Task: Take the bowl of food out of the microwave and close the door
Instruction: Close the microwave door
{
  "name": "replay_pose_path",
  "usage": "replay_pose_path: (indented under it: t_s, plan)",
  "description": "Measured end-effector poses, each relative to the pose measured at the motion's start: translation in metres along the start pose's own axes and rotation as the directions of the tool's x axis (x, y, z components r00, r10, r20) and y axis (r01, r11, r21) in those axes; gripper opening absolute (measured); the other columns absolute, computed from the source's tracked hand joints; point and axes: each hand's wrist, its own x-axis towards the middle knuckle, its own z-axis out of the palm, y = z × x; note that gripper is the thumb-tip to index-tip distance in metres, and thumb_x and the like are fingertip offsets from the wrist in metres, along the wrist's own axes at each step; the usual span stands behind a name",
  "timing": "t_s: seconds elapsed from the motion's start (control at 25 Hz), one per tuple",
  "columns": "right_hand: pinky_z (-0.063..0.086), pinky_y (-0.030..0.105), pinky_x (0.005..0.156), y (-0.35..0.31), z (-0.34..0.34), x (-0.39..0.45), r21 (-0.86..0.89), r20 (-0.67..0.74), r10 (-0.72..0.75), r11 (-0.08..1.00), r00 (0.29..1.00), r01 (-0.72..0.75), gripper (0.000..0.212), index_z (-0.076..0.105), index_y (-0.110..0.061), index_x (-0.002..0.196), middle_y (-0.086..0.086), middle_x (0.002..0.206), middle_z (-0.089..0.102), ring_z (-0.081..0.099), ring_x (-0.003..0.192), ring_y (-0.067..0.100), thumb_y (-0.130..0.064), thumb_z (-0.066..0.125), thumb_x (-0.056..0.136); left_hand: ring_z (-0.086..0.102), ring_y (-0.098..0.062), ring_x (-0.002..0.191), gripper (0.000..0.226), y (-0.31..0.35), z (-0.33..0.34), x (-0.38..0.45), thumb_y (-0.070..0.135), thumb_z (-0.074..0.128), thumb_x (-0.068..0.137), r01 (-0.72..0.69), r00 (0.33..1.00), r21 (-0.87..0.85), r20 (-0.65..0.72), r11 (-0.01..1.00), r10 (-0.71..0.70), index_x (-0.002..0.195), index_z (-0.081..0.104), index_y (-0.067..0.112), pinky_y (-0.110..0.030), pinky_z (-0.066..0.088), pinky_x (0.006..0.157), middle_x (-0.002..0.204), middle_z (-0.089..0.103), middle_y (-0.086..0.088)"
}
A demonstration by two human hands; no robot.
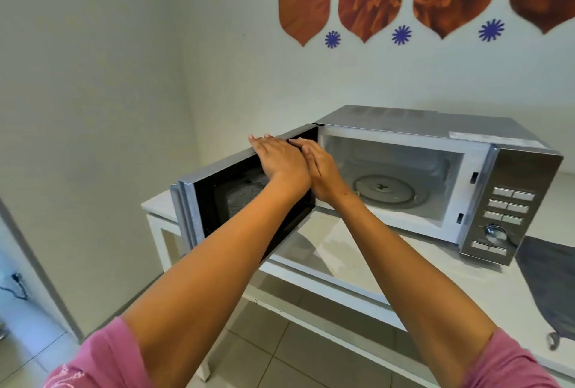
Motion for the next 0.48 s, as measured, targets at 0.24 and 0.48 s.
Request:
replay_pose_path:
  t_s: [0.24, 0.48]
  plan:
    - [0.049, 0.038, 0.100, -0.006, -0.005, 0.010, 0.074, -0.075, -0.027, 0.997, 0.997, 0.032, 0.029, 0.062, -0.023, 0.122, 0.000, 0.122, 0.064, 0.061, 0.115, 0.012, -0.020, 0.038, 0.107, 0.040, -0.039, 0.133, 0.052, -0.012, -0.036, 0.009, 0.035, 0.040, 0.098, -0.098, 0.980, -0.272, 0.144, 0.957, 0.141, 0.143, 0.042, 0.009, -0.050, 0.032, 0.112, 0.142, 0.046, -0.016]
    - [0.043, 0.021, 0.104, -0.023, -0.032, 0.015, 0.138, -0.303, 0.039, 0.990, 0.952, 0.003, 0.047, 0.067, -0.016, 0.120, -0.010, 0.119, 0.065, 0.058, 0.120, 0.005, -0.037, 0.029, 0.104, 0.055, -0.026, 0.101, 0.039, -0.014, -0.064, -0.004, 0.018, 0.044, 0.093, -0.293, 0.945, -0.235, 0.075, 0.927, 0.318, 0.130, 0.051, 0.007, -0.031, 0.042, 0.078, 0.112, 0.057, -0.010]
